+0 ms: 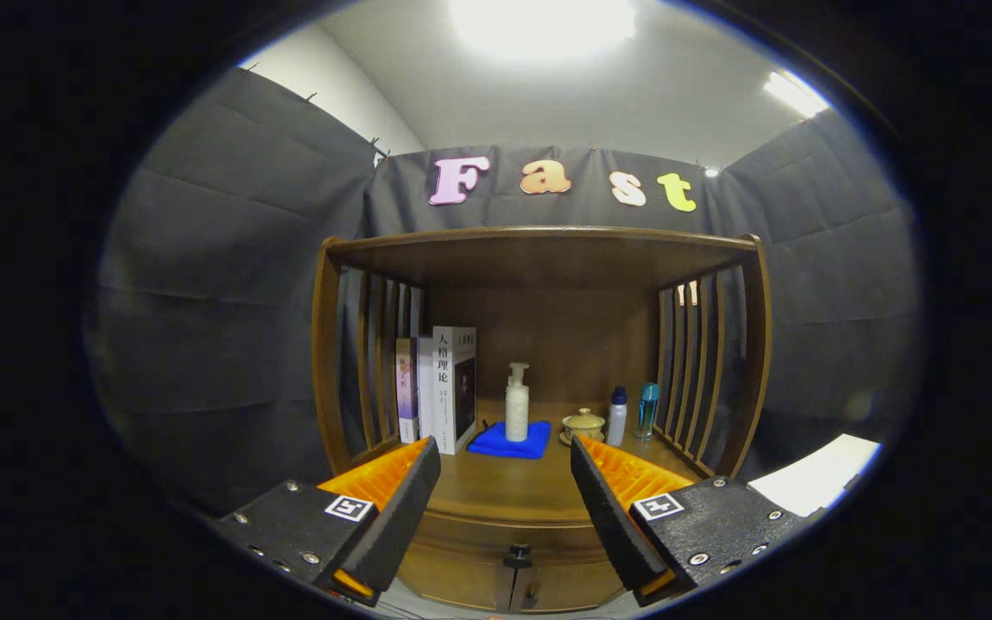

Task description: Pull open the drawer, take out the items inside it, and place them on the countertop above the cabinet.

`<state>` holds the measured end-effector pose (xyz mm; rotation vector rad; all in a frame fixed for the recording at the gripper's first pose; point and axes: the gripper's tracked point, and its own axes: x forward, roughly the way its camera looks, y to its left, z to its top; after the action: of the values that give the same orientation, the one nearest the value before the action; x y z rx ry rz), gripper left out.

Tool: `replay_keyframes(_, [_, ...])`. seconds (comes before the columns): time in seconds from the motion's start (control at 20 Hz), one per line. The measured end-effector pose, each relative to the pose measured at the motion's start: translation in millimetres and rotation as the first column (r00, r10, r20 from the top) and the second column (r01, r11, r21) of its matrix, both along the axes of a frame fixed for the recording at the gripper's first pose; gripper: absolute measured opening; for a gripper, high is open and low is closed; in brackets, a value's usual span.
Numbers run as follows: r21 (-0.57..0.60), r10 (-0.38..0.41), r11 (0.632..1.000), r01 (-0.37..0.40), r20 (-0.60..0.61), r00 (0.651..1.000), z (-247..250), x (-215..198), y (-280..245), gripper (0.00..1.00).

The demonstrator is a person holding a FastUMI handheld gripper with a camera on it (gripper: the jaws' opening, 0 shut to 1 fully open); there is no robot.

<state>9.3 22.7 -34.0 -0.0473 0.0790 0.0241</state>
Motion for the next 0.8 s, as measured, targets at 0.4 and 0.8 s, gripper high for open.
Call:
replay_keyframes(0.4, [0.051,-0.06,0.997,0.059,0.013,0.998,-13,8,-5,0.95])
replay_keyframes(0.8, [-0.098,-0.085,0.992,0.081,-0.037,0.996,-83,16,9,0.95])
